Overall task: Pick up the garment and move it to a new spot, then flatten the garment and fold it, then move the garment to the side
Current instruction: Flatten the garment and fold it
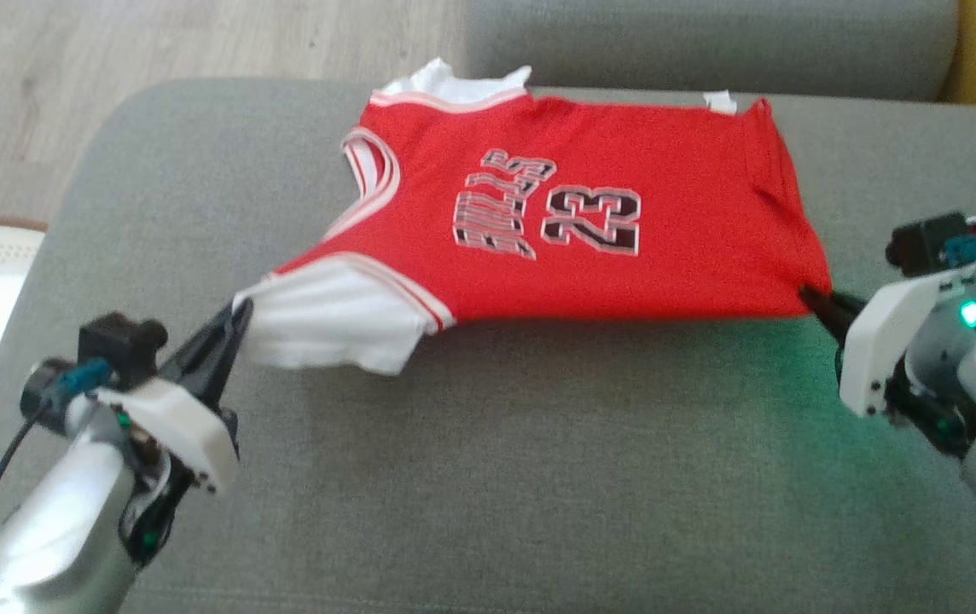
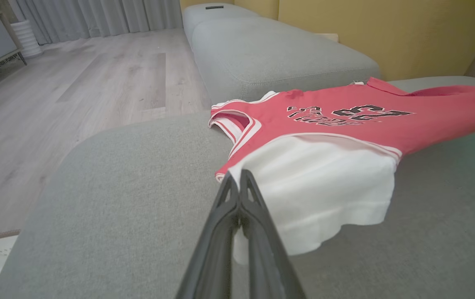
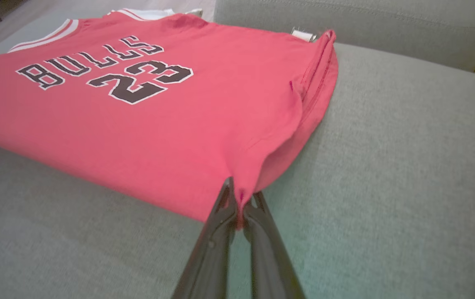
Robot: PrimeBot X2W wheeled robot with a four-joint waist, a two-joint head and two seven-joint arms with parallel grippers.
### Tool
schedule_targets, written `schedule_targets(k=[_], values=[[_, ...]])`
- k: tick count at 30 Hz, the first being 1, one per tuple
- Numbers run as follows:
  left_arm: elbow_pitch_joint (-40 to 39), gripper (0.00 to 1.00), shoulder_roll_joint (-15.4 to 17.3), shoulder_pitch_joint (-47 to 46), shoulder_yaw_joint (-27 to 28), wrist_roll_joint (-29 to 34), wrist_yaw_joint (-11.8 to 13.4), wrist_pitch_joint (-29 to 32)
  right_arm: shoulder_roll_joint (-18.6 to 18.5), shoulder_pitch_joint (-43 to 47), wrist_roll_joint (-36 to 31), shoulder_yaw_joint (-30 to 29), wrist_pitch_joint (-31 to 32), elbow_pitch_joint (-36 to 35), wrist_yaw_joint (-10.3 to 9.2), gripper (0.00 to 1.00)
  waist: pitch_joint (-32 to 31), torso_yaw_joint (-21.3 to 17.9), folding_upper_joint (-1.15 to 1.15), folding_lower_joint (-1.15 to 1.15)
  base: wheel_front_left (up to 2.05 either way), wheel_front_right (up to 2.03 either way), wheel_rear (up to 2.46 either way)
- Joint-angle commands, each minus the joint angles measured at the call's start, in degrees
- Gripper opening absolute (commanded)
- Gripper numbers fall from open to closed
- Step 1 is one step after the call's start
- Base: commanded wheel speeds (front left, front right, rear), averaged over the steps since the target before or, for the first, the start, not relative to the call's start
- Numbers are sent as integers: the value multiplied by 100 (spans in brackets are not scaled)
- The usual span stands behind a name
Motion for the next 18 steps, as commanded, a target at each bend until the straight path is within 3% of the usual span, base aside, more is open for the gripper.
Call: schedule_targets(k=[1,9,18], values=[[-300,0,391,-75,191,-150,9,10,-287,120,145,107,71,-225,-5,0,-161,20,0,1,0,0,0],[-1335,0,921,836,141,-413,119,388,-724,740,715,407,492,-988,-5,0,-388,-90,0,1,0,0,0],[-1777,0,1120,811,131,-367,267,675,-749,581,722,159,710,-1199,-5,0,-151,-204,0,1,0,0,0]])
